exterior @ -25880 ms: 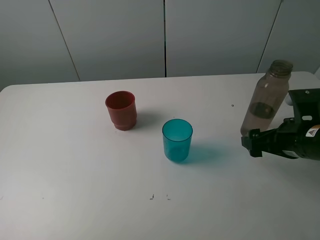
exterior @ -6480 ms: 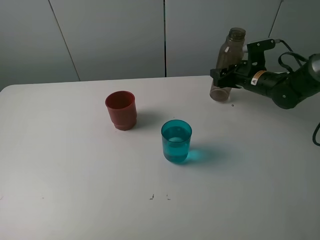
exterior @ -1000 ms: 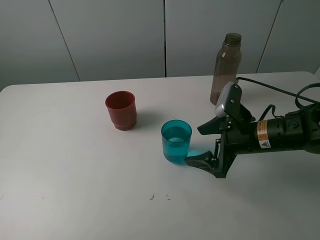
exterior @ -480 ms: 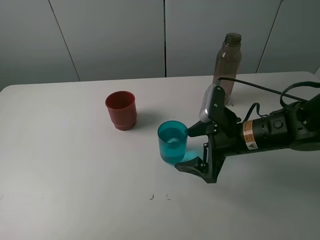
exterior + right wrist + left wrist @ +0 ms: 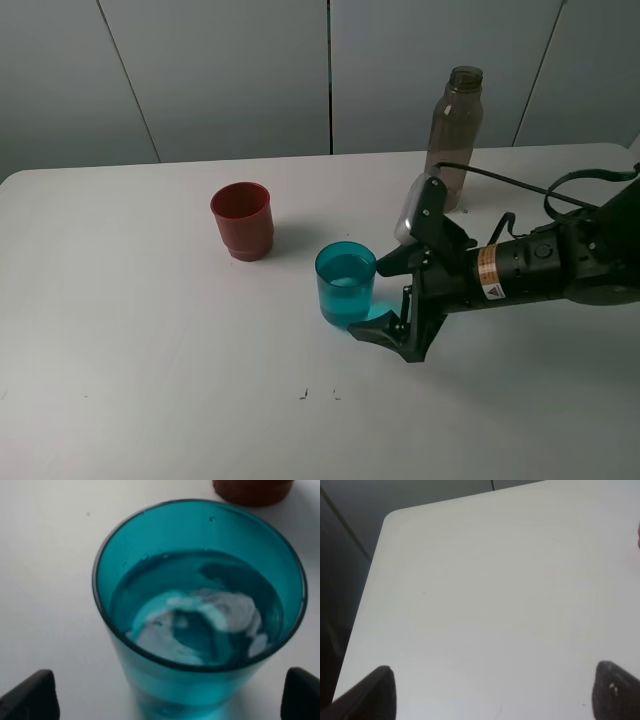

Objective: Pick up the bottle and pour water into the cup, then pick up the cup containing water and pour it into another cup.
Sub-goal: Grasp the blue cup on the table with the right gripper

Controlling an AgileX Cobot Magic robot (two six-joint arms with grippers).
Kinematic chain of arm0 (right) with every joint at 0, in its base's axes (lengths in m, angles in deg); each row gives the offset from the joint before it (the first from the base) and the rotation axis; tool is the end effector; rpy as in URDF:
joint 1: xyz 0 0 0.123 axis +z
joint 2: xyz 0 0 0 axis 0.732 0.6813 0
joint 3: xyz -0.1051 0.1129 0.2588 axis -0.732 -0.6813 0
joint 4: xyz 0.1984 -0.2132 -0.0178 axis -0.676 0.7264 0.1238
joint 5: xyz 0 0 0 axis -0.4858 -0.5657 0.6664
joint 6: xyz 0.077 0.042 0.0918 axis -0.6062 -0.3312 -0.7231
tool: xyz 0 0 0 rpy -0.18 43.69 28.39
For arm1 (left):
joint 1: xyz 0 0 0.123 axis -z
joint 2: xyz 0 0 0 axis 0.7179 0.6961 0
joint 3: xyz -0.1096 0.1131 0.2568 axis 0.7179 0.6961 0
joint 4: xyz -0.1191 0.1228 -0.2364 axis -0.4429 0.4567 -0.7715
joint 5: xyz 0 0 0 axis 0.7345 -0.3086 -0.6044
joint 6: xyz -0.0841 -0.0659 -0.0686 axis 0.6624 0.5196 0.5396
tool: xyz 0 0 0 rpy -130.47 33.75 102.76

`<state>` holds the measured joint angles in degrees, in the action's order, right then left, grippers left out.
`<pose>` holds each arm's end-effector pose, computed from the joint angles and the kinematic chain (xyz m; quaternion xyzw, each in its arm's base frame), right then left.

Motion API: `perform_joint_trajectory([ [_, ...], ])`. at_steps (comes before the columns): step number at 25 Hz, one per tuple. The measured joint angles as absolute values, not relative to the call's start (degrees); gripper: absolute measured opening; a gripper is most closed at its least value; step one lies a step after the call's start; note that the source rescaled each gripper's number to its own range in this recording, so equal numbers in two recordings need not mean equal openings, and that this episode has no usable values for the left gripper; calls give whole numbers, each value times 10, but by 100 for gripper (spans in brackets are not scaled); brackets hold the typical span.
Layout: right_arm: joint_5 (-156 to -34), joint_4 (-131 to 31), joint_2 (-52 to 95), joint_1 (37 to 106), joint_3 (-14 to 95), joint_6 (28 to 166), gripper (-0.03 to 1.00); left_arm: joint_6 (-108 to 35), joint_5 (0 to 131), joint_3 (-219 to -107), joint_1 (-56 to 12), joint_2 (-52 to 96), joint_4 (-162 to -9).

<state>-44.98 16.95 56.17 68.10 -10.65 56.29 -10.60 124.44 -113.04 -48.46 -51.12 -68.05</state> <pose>0.2497 0.1717 0.0393 -0.5009 0.7541 0.2365 0.3528 0.0419 0.0093 0.2829 0.0368 0.8558 0.0789 0.5099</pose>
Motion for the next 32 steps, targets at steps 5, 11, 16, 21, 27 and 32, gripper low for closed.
perform_joint_trajectory([
  [5,-438,146,575,681,-99,571,86,-106,1244,-1130,-485,-511,-681],
  [11,-430,139,576,681,-89,572,86,-106,1244,-1130,-485,-511,-681],
  [16,-429,121,576,698,-88,577,86,-109,1244,-1130,-485,-511,-681],
  [21,-435,95,577,707,-87,597,86,-108,1244,-1130,-485,-511,-681],
  [27,-437,78,577,710,-71,599,86,-107,1244,-1130,-485,-511,-681],
  [32,-439,78,577,710,-67,599,86,-107,1244,-1130,-485,-511,-681],
])
